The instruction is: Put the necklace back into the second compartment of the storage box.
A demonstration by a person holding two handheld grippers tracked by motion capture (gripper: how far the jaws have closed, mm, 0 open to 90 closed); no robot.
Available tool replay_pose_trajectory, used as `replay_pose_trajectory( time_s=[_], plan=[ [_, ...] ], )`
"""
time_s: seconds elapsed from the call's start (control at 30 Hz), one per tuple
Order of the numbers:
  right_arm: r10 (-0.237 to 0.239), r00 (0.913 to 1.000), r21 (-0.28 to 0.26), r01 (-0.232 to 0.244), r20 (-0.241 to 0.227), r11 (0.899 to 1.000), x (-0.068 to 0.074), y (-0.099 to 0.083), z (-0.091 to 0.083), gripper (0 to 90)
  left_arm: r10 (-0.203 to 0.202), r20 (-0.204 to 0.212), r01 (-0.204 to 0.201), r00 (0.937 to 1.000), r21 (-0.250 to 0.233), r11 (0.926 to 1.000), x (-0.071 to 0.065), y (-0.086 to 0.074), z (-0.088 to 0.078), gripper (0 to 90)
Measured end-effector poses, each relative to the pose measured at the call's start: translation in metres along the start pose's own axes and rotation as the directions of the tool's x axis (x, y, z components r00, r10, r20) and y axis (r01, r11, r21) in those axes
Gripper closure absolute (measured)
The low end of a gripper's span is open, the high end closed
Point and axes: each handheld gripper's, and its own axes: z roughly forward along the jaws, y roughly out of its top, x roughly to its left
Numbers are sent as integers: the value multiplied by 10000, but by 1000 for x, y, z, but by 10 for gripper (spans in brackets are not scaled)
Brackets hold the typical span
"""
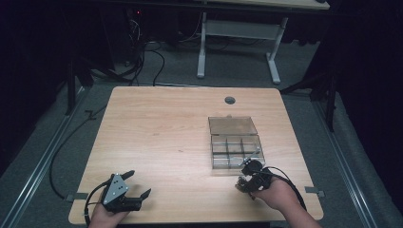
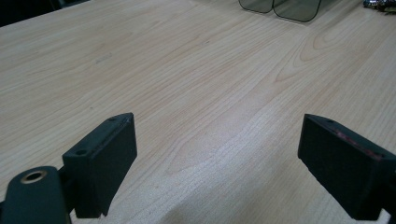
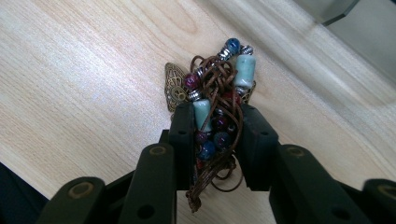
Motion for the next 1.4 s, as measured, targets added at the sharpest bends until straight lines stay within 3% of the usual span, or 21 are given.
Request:
replay_pose_trajectory(
  time_s=[0.47,0.6,0.8,1.13,1.17,1.3,1.4],
  plan=[
    [-239,9997,-2,239,96,9997,3,3,-5,725,-6,-16,6,10000,-14,10000,0,0,0,121],
    [226,9997,-161,-227,-36,9996,3,4,-12,726,-16,-10,16,10000,-28,10000,0,0,0,121],
    [-49,9999,-127,50,90,9999,3,4,-14,727,19,-9,-19,10000,-9,10000,0,0,0,121],
    [34,10000,-201,-35,-26,9998,1,5,-22,728,10,-13,-10,10000,-20,10000,0,0,-1,121],
    [261,9996,-182,-262,-64,9995,1,5,-24,727,6,-16,-6,10000,-27,10000,0,0,0,121],
    [34,10000,-305,-34,-1,9995,-1,5,-32,727,16,-15,-16,10000,-4,10000,0,0,0,121],
    [182,9998,-314,-180,47,9993,-1,4,-35,727,41,-4,-41,10000,-2,10000,0,0,0,121]
  ],
)
